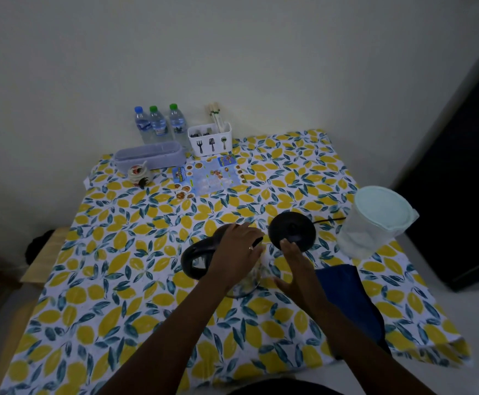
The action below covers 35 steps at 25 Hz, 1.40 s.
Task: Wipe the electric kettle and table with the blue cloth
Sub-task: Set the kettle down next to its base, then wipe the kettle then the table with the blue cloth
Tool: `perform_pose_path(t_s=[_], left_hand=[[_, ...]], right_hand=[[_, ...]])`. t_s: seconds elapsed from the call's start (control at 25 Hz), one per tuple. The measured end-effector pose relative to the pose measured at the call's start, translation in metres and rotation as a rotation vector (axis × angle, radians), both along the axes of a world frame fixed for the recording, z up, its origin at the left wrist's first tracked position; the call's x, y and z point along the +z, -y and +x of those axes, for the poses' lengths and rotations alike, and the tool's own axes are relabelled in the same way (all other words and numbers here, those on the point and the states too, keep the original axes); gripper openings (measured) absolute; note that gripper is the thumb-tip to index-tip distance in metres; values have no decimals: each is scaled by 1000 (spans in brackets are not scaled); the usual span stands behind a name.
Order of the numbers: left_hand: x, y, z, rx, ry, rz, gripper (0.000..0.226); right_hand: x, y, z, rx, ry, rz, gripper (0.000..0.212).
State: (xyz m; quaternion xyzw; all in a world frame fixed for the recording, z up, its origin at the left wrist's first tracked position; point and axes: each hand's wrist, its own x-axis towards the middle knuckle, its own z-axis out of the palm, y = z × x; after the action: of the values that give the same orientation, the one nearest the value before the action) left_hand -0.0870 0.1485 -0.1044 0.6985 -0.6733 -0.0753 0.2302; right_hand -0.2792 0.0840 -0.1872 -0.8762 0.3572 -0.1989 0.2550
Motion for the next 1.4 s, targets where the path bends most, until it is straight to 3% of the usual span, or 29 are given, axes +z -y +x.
perform_pose_path(t_s=[0.16,0.36,0.6,0.88,1.08,1.24,1.4], left_hand=[[-20,16,-53,-114,-82,27,37],[-61,27,-93,-173,-114,264,39],[-89,28,-106,-160,-123,362,38],[-79,15,-94,-107,-150,273,37],[-40,5,-65,-9,-122,55,34],[-14,-7,-23,122,12,-193,26],[-6,-16,15,277,30,4,45]], right_hand=[[-23,9,-56,-177,-296,63,78],[-58,10,-105,-343,-575,242,75],[-72,14,-121,-388,-620,214,62],[-58,41,-117,-394,-423,183,40],[-24,34,-60,-376,55,307,39],[10,32,-3,-255,302,410,37],[45,50,55,-106,340,643,35]])
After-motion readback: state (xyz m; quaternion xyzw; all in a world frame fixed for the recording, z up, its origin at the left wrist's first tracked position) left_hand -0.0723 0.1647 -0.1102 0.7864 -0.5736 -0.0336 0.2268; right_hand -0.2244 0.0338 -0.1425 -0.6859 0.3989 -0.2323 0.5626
